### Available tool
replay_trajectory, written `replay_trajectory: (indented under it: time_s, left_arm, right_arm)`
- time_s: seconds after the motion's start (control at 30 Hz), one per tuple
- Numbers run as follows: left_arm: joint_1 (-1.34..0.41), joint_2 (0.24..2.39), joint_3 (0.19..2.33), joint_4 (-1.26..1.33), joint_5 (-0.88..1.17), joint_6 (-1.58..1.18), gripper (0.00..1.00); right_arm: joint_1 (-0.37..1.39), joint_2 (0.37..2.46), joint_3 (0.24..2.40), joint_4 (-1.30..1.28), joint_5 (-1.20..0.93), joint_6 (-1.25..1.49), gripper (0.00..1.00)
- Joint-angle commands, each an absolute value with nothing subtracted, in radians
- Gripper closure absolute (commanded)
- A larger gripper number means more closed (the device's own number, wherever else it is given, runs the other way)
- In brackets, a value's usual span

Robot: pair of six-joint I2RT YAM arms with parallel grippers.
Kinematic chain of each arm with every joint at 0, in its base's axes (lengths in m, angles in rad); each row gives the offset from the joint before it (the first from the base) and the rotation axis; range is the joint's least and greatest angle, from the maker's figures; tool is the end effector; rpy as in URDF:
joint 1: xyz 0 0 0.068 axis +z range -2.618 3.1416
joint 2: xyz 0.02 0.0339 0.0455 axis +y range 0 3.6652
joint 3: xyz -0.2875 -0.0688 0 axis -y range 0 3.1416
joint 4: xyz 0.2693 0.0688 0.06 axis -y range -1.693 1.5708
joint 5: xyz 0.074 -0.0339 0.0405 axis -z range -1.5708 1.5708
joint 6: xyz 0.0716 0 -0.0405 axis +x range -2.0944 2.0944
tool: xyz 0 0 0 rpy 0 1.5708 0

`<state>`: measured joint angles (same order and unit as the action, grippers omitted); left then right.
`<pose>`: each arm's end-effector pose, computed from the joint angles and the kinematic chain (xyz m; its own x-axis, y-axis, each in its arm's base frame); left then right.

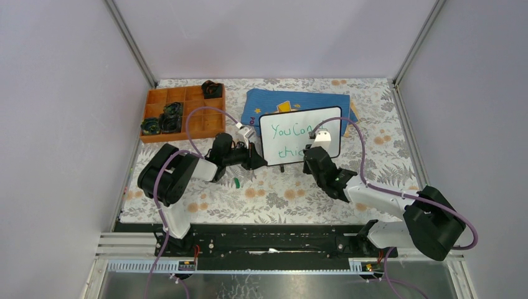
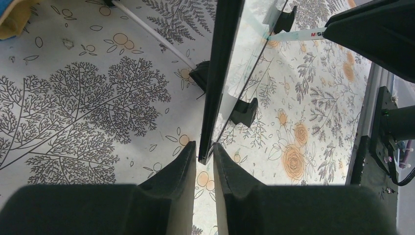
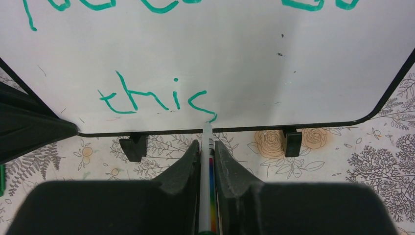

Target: Write a sentence on the whiteboard

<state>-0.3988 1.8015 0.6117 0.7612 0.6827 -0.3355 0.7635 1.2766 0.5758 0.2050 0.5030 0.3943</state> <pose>0.3137 -0.1812 0.1119 -0.6349 -0.0097 -0.7725 0.6577 0.5179 -0.5470 0.2416 0.1835 0.1958 -0.4324 0.0521 -0.9002 -0.1445 0.9814 0.1262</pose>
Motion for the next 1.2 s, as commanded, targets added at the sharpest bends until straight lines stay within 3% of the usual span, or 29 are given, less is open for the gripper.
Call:
replay_trajectory:
  time_s: [0.0, 0.83, 1.17]
  left_arm:
    - [-0.405, 1.803, 0.635, 0.762, 0.66, -0.307, 0.75]
    - [-0.41, 1.803, 0.637, 0.76, 0.658, -0.305, 0.75]
    - [-0.41, 1.789, 0.633, 0.753, 0.65, -0.298, 0.75]
  right_arm:
    - [0.756, 1.282, 0.62, 0.236, 0.478, 0.405, 1.0]
    - [0.758, 1.299, 0.655, 0.257, 0.448, 0.413, 1.0]
    - [0.758, 1.138, 0.563, 0.24, 0.364, 0.381, 1.0]
